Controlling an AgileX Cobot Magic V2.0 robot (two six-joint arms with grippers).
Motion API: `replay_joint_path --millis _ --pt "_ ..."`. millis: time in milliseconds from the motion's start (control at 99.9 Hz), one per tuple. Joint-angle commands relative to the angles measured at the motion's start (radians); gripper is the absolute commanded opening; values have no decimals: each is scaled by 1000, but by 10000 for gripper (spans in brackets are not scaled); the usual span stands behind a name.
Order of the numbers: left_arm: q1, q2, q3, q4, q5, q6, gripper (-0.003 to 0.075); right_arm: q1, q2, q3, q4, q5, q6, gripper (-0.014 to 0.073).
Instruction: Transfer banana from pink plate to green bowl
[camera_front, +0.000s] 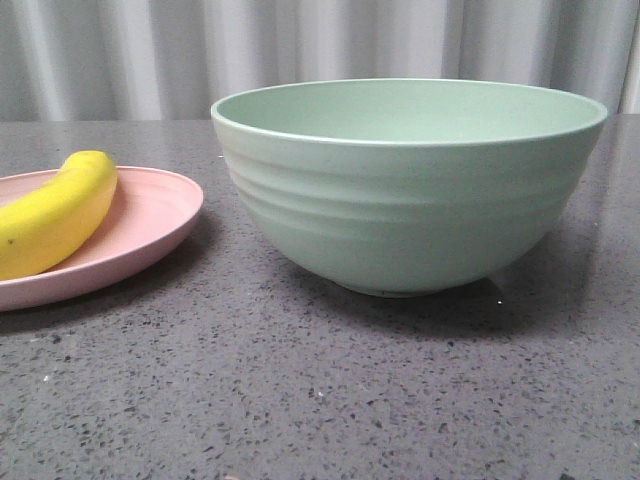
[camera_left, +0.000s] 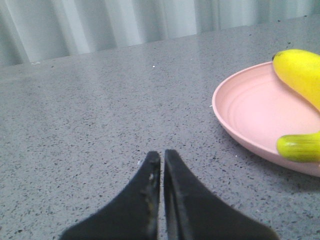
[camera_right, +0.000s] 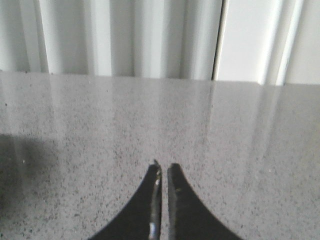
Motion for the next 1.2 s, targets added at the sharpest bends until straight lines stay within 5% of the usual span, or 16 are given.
replay_joint_path --millis 0,971,1191 --pt "-1 -29 9 -20 -94 -8 -20 -4 -24 20 -11 -105 0 -53" --pt "-1 -29 9 -73 -160 -8 -20 -4 -24 18 -11 -45 0 -53" --pt "-1 -21 -29 -129 -191 -8 -20 3 2 -65 -11 79 0 -53"
